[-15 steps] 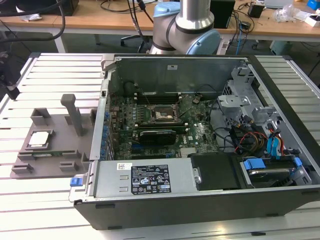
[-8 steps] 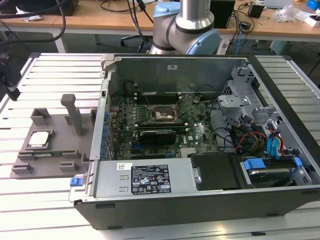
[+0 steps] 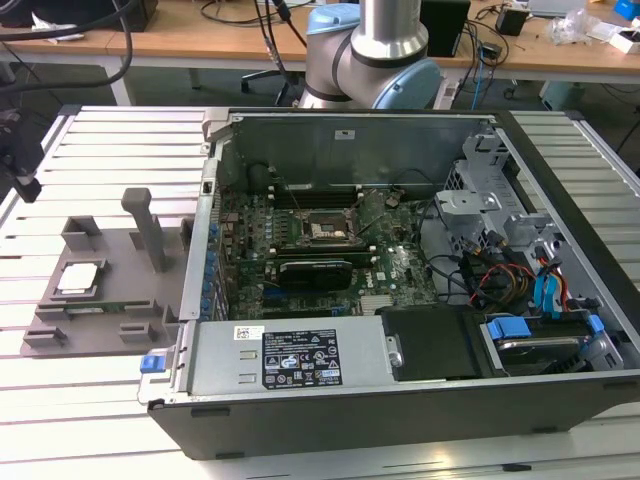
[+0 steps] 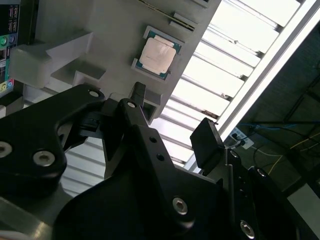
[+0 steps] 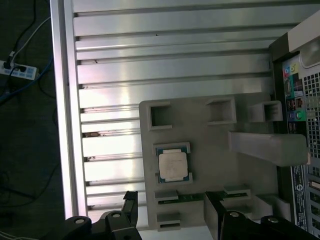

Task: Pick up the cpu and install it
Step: 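Pick up the cpu and move it towards the insertion slot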

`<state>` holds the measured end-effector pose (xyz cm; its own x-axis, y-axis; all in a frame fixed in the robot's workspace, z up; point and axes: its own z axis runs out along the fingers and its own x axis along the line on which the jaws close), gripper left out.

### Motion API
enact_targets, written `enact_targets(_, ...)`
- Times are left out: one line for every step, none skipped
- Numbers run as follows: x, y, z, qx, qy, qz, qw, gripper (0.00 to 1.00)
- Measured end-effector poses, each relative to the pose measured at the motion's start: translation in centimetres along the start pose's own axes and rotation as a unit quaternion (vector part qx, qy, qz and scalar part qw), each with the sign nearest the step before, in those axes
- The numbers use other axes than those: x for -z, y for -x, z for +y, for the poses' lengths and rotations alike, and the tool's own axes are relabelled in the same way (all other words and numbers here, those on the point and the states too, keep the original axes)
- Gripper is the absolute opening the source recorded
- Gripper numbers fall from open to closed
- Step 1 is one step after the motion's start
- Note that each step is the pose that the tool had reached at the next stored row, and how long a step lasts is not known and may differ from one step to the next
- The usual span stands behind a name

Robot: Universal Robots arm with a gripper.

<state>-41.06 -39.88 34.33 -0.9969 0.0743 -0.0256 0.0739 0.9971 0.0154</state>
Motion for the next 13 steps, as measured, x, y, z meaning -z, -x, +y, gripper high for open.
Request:
enact_targets(-0.03, 0.00, 0.00, 0.000, 0.0000, 0.0000, 1.0000, 0.64)
enact_targets(-0.05, 0.00, 0.00, 0.000, 0.0000, 0.0000, 1.0000, 0.64)
enact_targets(-0.09, 0.00, 0.00, 0.000, 0.0000, 0.0000, 1.0000, 0.64)
enact_targets(-0.12, 0.00, 0.00, 0.000, 0.0000, 0.0000, 1.0000, 0.64)
enact_targets(-0.15, 0.00, 0.00, 0.000, 0.0000, 0.0000, 1.0000, 0.64)
enact_targets(-0.19, 0.00, 0.00, 0.000, 0.0000, 0.0000, 1.0000, 0.64)
enact_targets(-0.22, 0.00, -0.01, 0.000, 0.0000, 0.0000, 1.0000, 0.64)
enact_targets(-0.24, -0.01, 0.00, 0.000, 0.0000, 0.0000, 1.0000, 0.64)
enact_targets(-0.27, -0.01, -0.01, 0.000, 0.0000, 0.0000, 1.0000, 0.64)
enact_targets(-0.28, -0.01, -0.01, 0.000, 0.0000, 0.0000, 1.0000, 0.64)
enact_targets(-0.30, -0.01, -0.01, 0.000, 0.0000, 0.0000, 1.0000, 0.64)
enact_targets(-0.33, -0.01, -0.01, 0.000, 0.0000, 0.0000, 1.0000, 0.64)
enact_targets(-0.35, -0.01, -0.01, 0.000, 0.0000, 0.0000, 1.0000, 0.64)
